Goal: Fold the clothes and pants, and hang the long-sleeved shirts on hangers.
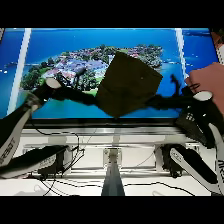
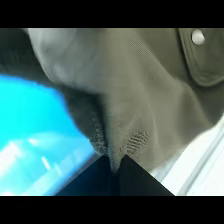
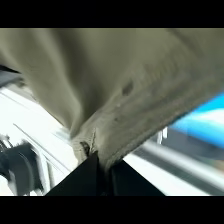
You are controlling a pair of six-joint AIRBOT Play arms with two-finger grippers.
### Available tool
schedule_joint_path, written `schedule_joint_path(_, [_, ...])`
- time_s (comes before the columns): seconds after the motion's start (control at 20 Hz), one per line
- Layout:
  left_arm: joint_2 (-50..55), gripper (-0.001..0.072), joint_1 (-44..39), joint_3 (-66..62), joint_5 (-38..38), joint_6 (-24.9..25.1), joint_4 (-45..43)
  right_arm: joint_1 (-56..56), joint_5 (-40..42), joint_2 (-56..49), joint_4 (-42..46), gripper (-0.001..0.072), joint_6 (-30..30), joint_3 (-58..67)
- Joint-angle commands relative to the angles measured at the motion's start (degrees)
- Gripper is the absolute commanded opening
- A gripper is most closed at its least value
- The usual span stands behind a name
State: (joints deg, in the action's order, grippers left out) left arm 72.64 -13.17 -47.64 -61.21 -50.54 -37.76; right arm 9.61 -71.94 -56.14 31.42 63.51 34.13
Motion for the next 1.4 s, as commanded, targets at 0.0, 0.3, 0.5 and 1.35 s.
schedule_joint_path(0.0, [-8.9,0.002,3.7,-8.0,0.9,0.0,-1.2,-0.1,-1.9,4.8,-7.4,0.0039,-1.2,12.7])
schedule_joint_path(0.3, [-33.2,0.0021,4.7,-16.2,15.4,0.0,-5.6,-8.7,-0.7,13.5,-11.4,0.0039,-1.1,32.1])
schedule_joint_path(0.5, [-50.5,0.0021,4.8,-16.1,22.0,0.0,-11.3,-20.0,4.8,18.7,-17.9,0.004,-1.1,33.8])
schedule_joint_path(1.35, [-16.5,0.0021,4.7,4.8,19.2,-21.4,-14.6,-30.5,46.1,-6.3,8.8,0.0039,27.5,14.3])
